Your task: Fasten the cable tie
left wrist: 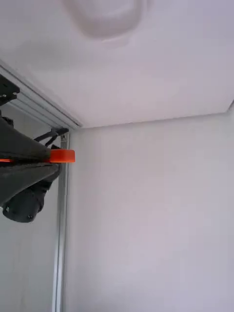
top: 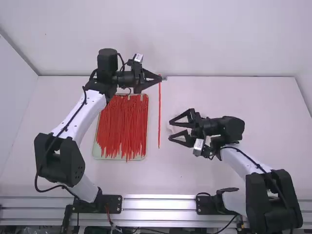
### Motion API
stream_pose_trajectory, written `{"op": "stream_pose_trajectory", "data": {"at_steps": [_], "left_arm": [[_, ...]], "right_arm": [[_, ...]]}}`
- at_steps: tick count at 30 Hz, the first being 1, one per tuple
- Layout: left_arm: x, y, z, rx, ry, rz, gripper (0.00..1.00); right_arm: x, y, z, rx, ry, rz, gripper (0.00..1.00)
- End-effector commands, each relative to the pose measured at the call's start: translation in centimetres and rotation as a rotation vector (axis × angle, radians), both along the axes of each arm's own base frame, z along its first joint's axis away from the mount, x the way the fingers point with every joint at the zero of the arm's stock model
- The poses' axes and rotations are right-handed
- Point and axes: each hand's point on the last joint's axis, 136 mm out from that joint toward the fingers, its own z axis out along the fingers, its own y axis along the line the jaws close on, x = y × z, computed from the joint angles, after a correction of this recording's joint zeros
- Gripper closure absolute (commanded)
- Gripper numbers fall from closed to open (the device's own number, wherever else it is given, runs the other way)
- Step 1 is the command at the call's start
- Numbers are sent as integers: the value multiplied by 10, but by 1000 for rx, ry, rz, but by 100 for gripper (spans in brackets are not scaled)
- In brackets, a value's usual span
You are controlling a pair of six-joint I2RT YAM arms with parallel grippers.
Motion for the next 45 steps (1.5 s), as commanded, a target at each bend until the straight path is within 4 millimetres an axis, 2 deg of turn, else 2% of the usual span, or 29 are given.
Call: {"op": "stream_pose_trajectory", "data": {"at_steps": [1,14,18,19,21,24,25,26,27,28,30,31,45], "left_arm": [[3,-3,6,-6,9,4,98],[1,-11,0,7,51,11,97],[0,-12,-2,15,43,8,98],[-1,-12,-2,14,44,5,98],[-1,-12,-4,15,46,6,98],[-1,-12,-7,17,54,7,98],[-1,-12,-8,18,55,7,98],[-1,-12,-8,18,53,6,98],[-1,-12,-8,19,51,6,98],[-1,-12,-8,20,46,5,98],[-1,-12,-8,20,45,6,98],[-1,-12,-8,20,45,6,98],[-3,-13,-7,20,29,-5,98]], "right_arm": [[-12,5,-4,7,-105,55,1],[-14,26,6,74,-155,27,0],[-11,28,8,85,-144,5,15],[-10,28,9,87,-144,2,25],[-10,28,8,86,-144,-1,36],[-9,27,8,86,-144,-2,41],[-10,27,8,86,-144,-1,47],[-10,27,8,86,-144,-1,48],[-9,27,9,86,-145,-1,54],[-9,27,9,87,-145,-1,65],[-9,27,9,88,-145,-4,73],[-6,28,10,94,-142,-19,81],[-2,28,13,104,-139,-46,84]]}}
